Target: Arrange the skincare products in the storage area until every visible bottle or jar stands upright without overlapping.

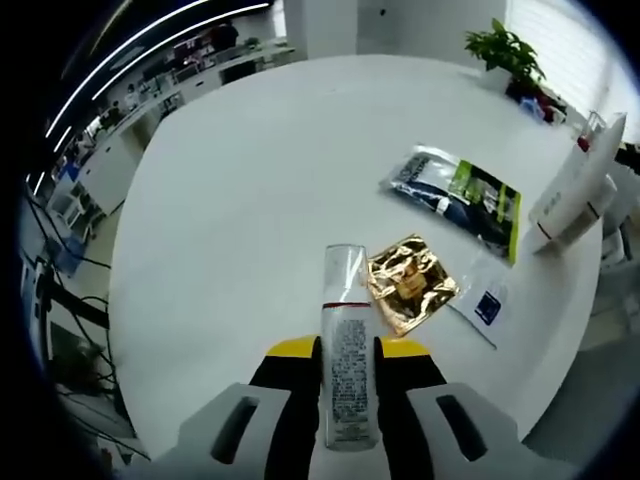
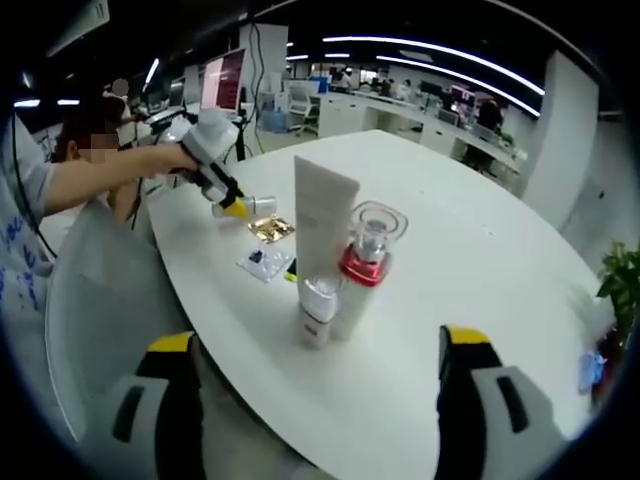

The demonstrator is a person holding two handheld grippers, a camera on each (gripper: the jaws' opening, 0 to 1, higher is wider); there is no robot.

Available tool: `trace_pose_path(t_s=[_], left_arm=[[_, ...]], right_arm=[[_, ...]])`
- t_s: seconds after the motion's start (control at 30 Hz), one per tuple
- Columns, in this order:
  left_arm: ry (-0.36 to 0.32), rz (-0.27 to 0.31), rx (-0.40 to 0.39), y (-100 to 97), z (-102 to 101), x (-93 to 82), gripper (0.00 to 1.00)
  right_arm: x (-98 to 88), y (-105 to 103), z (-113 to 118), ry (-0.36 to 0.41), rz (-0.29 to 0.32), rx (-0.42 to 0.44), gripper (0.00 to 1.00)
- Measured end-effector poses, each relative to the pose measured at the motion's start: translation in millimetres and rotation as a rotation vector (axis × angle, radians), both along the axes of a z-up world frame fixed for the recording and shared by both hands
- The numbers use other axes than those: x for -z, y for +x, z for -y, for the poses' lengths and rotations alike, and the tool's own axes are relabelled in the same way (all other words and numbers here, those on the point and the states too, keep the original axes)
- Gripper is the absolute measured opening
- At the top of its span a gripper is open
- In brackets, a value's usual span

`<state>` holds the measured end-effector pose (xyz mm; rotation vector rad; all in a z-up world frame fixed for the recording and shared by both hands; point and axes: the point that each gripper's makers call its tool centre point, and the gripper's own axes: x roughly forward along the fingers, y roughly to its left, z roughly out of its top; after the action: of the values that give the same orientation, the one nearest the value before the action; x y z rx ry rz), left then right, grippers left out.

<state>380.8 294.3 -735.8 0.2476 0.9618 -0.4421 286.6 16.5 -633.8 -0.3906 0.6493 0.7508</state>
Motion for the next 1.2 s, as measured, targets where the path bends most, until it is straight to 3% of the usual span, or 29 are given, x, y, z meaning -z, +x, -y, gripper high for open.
trace_pose_path(t_s=[0.37, 0.53, 0.87, 1.2], left_arm=[[-0.032, 0.070, 0.045, -8.4, 18.1, -27.7, 0.16], [-0.115, 0.102, 0.070, -11.6, 39.3, -46.6, 0.17], [-0.143, 0.155, 0.125, -17.6, 64.6, -72.5, 0.17], [-0.169, 0.164, 0.153, -31.2, 80.2, -78.2, 0.17]], right_arm=[[0.9, -3.4, -3.5, 0.034, 0.001, 0.009, 1.00], [-0.5, -3.2, -5.5, 0.072, 0.001, 0.023, 1.00], [-1.4, -5.2, -9.1, 0.095, -0.004, 0.008, 1.00], [1.4, -7.7, -9.9, 0.122, -0.014, 0.021, 1.00]])
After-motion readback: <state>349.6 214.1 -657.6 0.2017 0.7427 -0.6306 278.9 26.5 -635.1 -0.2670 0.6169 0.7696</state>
